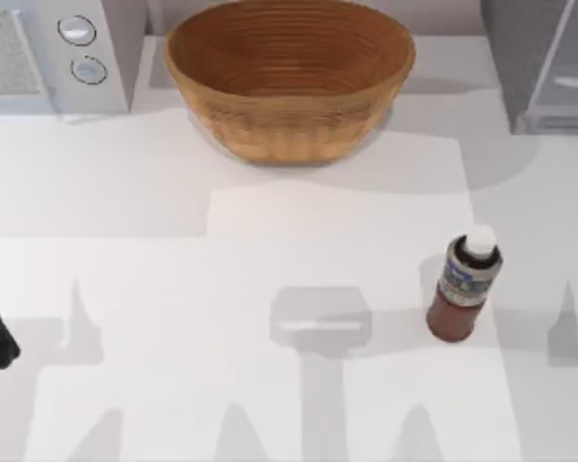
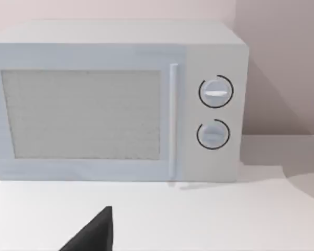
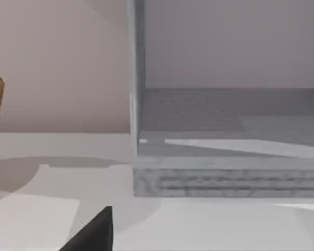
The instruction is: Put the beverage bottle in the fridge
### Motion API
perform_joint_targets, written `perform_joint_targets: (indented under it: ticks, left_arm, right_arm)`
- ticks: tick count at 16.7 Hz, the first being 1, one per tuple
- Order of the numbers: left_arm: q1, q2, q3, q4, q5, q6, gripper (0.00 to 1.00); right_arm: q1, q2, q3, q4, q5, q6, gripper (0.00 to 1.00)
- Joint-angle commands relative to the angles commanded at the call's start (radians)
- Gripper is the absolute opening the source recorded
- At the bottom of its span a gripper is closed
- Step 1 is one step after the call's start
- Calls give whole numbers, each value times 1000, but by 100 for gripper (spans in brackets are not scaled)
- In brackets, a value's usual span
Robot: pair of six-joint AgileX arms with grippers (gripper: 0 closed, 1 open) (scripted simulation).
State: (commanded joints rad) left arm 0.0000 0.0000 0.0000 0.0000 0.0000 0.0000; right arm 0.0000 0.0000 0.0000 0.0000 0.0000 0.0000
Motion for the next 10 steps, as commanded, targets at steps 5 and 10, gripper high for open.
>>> perform_joint_targets:
  ticks: [5, 10]
  left_arm:
    - [0, 0, 0, 0, 0, 0, 100]
    - [0, 0, 0, 0, 0, 0, 100]
  right_arm:
    - [12, 65, 4, 63, -34, -3, 100]
    - [43, 374, 10, 344, -155, -26, 100]
